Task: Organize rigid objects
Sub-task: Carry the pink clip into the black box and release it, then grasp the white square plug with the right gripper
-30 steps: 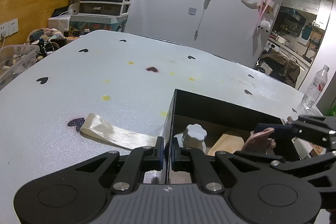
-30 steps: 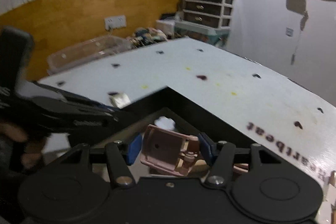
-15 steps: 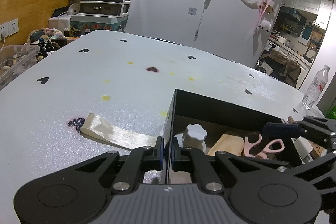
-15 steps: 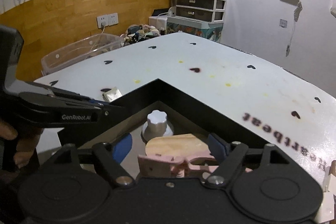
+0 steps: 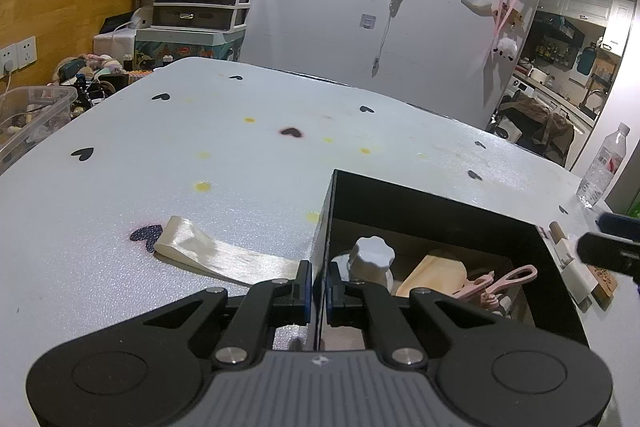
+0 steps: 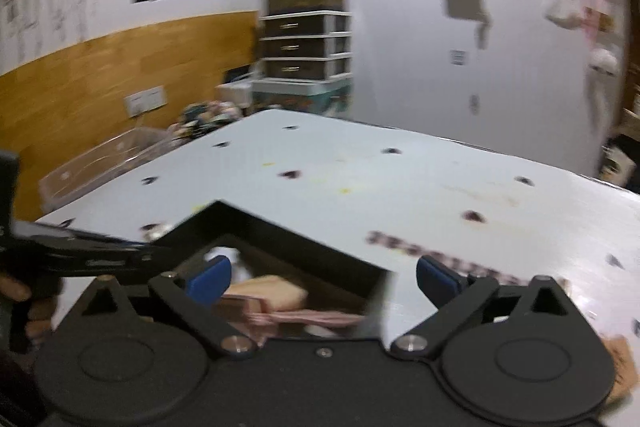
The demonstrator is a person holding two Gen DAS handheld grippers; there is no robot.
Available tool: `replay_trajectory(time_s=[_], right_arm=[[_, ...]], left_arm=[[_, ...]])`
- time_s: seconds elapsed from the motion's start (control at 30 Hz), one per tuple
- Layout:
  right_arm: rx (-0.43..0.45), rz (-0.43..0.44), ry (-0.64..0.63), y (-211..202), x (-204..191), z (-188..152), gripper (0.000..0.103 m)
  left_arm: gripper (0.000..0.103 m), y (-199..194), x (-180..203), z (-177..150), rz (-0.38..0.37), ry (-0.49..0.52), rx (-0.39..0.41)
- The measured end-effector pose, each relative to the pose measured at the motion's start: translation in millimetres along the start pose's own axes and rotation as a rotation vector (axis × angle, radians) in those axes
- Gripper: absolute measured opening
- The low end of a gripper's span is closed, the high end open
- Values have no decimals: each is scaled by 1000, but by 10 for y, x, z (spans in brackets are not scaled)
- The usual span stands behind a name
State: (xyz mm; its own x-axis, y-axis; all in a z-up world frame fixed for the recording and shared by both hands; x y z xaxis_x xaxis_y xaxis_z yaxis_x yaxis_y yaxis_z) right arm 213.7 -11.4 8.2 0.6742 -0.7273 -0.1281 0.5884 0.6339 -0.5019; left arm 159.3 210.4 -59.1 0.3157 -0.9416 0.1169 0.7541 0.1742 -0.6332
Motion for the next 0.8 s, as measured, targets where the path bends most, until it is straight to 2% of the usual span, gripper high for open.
replay_trajectory(time_s=[0.27, 0.53, 0.6, 0.67, 0.73, 0.8], right_arm=[[-43, -216, 98, -146, 623, -257, 103], [-85, -325, 155, -92, 1062, -487, 102], [-96, -308, 169, -59, 1171, -536, 89], [-119, -303, 194, 0, 1297, -586, 63], [-145, -321, 181, 69, 1371, -617, 57], [-166, -319, 176, 126, 1424, -653, 57]], left_arm=[[6, -1, 1, 0, 0, 0, 0], [6, -3, -2, -1, 0, 1, 0], [6, -1, 3, 1, 1, 1, 0], [6, -2, 2, 1, 1, 1, -1], [6, -2, 4, 2, 1, 0, -1], [6, -1, -4, -4, 2, 1, -2]])
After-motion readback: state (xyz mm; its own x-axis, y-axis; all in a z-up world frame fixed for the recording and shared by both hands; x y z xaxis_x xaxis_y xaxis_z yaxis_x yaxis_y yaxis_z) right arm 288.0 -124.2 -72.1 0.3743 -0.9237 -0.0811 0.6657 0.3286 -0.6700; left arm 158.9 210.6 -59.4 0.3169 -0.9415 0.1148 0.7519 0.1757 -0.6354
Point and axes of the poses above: each gripper's, at about its wrist camera, not at the fingertips, and y roughly the way its jaws point, x to its right, z to its top, the point moved 6 cm from there along y, roughly the way its jaws point, and after that the axes turned 8 degrees about z, right-handed, at the moved point
